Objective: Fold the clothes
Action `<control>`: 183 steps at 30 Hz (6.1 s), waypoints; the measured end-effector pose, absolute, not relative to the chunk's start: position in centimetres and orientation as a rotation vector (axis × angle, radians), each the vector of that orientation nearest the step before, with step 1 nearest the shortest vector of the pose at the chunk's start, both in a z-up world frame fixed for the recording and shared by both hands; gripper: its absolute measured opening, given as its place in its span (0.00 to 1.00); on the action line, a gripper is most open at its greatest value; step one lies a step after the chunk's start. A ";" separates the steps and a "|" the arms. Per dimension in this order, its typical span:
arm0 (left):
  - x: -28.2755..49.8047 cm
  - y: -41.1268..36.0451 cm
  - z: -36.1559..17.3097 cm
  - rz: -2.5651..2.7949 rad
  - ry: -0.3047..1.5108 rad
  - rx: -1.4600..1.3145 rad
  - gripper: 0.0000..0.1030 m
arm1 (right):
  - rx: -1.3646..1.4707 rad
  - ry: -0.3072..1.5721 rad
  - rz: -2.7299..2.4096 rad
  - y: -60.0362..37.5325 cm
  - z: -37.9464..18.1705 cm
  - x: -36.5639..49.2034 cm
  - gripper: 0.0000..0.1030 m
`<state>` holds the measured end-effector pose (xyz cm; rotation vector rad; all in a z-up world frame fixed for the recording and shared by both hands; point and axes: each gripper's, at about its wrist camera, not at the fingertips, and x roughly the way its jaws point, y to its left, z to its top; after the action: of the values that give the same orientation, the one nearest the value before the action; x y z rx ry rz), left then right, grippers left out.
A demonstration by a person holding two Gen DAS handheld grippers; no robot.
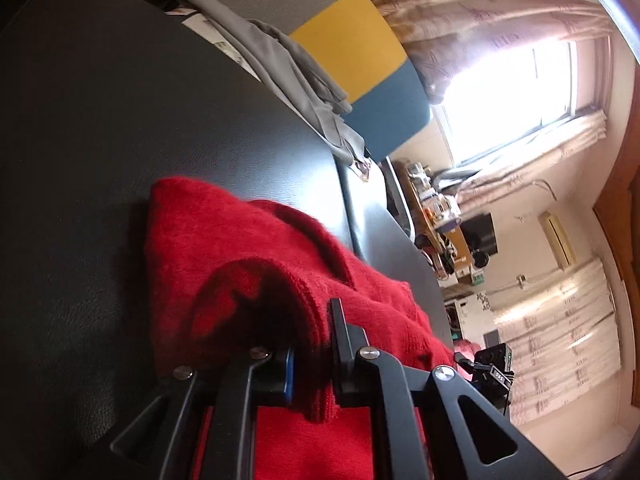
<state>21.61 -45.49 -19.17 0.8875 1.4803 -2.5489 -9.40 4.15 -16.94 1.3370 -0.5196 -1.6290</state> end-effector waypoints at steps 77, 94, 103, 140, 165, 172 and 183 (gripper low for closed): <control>19.6 -47.9 -17.6 -2.561 0.937 1.055 0.05 | 1.019 0.632 -2.242 -2.7 -10.0 -10.1 0.09; 26.6 -47.6 -17.2 -2.582 1.042 0.968 0.29 | 1.078 0.304 -2.323 0.1 -12.0 -11.5 0.36; 32.7 -43.3 -21.2 -2.581 1.207 1.090 0.42 | 1.008 0.285 -1.958 -1.2 -11.3 0.4 0.59; 32.2 -39.5 -16.0 -2.659 1.033 0.884 0.23 | 1.157 0.074 -1.971 8.6 -14.1 0.5 0.69; 24.7 -50.3 -17.4 -2.507 1.137 0.982 0.50 | 1.077 0.271 -2.044 2.5 -11.7 -1.0 0.79; 20.9 -51.7 -20.6 -2.452 1.226 1.147 0.57 | 1.049 0.286 -2.026 -3.4 -12.1 -3.6 0.79; 21.3 -50.2 -22.3 -2.445 1.183 1.188 0.46 | 1.127 0.167 -2.023 -1.1 -16.0 -5.0 0.82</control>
<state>21.26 -50.24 -22.28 1.1876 1.1832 -2.4445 -4.98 -1.07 -16.03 1.1269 0.1672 -2.0231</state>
